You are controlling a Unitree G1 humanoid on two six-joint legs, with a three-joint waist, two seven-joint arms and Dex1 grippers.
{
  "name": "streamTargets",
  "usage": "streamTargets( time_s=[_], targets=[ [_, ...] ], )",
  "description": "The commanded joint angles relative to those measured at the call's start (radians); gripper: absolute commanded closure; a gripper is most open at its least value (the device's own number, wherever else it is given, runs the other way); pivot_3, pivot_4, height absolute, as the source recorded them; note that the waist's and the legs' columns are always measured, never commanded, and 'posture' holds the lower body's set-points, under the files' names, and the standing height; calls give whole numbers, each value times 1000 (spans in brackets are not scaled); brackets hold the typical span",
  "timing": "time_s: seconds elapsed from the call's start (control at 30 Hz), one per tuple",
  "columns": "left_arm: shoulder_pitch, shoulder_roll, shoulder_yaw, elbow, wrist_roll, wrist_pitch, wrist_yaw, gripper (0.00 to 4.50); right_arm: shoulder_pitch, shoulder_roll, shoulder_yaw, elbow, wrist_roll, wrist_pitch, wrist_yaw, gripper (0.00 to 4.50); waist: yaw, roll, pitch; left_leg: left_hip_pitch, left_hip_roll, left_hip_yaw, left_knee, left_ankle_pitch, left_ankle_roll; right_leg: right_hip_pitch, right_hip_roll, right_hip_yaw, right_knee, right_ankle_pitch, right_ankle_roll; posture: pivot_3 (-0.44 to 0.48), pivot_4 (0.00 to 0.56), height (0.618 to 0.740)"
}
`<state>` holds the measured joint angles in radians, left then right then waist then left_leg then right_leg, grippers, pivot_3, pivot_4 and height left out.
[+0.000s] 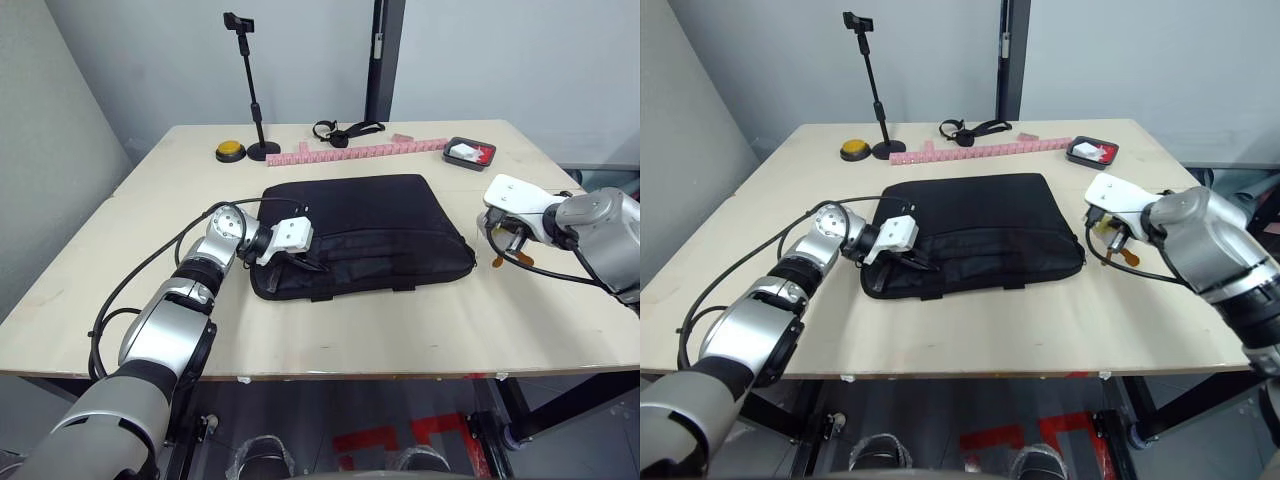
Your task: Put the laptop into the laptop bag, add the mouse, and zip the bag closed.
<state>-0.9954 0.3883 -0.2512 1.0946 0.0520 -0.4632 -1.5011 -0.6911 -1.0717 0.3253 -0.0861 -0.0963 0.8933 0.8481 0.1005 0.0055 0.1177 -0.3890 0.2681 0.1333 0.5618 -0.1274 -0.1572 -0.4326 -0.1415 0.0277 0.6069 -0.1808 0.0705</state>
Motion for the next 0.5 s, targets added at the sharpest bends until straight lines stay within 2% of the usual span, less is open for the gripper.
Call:
streamTargets(
  time_s=[0.03,0.23,0.5],
  targets=[
    [65,16,-76,55,100,16,-8,4500,-52,-3,36,21,-96,-26,-19,4440,0,0,0,0,0,0,0,0,0,0,0,0,0,0,0,0,150,740],
    [69,18,-81,53,100,14,-11,4500,-76,14,93,108,-197,-82,-28,4440,-1,0,0,1,0,1,0,0,0,0,0,1,0,0,0,0,150,740],
    [75,22,-84,45,99,14,-19,4500,-116,83,99,194,-271,-138,-31,4440,-4,0,0,4,0,3,-1,0,0,0,0,3,1,0,0,0,150,740]
  ],
)
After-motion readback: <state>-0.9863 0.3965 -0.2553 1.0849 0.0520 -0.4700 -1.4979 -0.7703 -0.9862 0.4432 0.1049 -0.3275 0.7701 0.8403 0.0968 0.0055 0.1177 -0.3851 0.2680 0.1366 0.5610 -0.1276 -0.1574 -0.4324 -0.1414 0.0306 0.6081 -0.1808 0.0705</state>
